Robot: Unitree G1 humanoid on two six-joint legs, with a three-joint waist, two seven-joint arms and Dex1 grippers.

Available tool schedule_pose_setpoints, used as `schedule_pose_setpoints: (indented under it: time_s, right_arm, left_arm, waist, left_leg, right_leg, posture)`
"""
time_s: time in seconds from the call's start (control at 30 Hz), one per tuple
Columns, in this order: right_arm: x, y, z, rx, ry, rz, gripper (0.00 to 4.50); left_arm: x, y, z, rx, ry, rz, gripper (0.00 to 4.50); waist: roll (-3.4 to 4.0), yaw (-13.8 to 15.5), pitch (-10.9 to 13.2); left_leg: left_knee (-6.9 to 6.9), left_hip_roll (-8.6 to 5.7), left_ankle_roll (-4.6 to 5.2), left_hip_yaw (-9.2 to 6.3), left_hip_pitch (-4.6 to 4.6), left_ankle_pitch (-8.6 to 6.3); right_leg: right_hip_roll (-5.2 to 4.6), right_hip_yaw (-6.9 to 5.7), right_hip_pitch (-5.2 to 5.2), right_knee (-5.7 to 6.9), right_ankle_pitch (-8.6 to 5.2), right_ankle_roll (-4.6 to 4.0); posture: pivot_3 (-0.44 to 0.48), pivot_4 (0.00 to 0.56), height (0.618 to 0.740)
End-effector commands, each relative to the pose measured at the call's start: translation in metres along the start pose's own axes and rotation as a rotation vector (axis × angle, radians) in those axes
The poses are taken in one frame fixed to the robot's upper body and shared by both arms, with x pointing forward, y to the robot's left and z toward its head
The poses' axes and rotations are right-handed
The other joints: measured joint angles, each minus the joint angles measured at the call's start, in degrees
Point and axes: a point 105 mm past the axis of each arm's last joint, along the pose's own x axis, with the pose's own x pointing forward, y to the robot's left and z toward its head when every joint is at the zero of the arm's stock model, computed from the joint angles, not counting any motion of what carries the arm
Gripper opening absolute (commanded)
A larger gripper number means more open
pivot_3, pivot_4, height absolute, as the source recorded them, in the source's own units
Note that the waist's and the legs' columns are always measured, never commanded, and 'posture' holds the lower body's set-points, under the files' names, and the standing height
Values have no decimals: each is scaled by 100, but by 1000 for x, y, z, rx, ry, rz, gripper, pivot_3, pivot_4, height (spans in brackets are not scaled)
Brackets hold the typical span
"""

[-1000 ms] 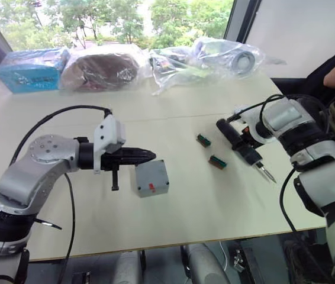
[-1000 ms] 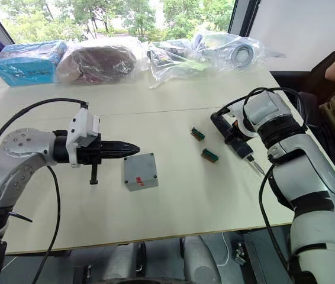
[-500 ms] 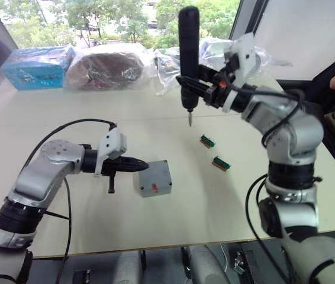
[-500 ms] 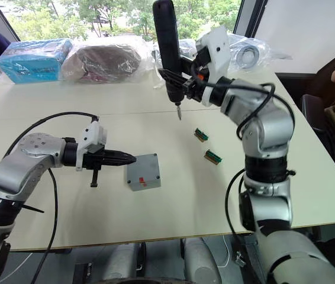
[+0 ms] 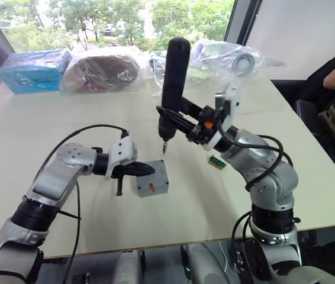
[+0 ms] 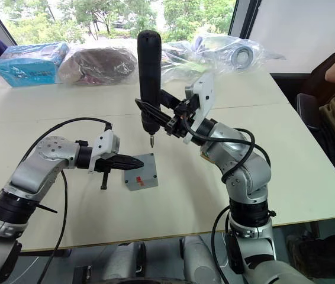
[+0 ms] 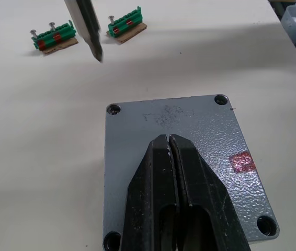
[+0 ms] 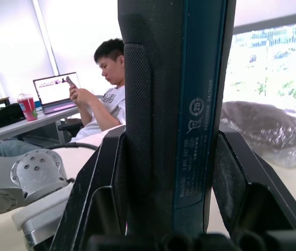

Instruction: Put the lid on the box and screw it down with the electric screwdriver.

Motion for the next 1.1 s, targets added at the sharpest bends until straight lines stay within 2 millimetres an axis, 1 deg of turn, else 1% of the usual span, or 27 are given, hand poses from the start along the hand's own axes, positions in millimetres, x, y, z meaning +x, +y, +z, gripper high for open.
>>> schedule_pose_setpoints:
  time_s: [0.03,0.2,0.33,0.77,1.1]
  right_arm:
    - [2,15,15,-36,-79,55,1621]
    - [6,13,3,-36,-62,42,1621]
    - [6,10,-3,-41,-55,35,1621]
    - [4,7,-19,-66,-19,37,1621]
    - [3,11,-32,-109,15,65,1621]
  left_arm:
    - [1,-3,-21,-32,87,-3,0]
    - [-1,-4,-22,-39,88,2,0]
    - [-2,-4,-22,-41,87,7,0]
    - [-4,-5,-22,-40,87,16,0]
    - [-4,-7,-22,-41,89,17,0]
  waist:
    - [0,0,0]
    - [0,-2,0]
    - [0,-5,0]
    - [0,-5,0]
    - [0,-7,0]
  left_leg:
    - [0,0,0,0,4,0]
    - [-1,0,0,0,19,0]
    - [-4,1,0,1,43,0]
    - [-7,2,0,2,47,0]
    - [-9,3,0,3,49,0]
  right_leg:
    - [0,0,3,0,0,0]
    - [0,0,18,-4,-1,0]
    - [0,1,38,-7,-8,-11]
    - [1,2,40,-8,-10,-13]
    - [1,2,40,-10,-13,-16]
  posture:
    - [0,150,740]
    - [0,150,740]
    - [0,150,740]
    - [0,150,740]
    - [0,150,740]
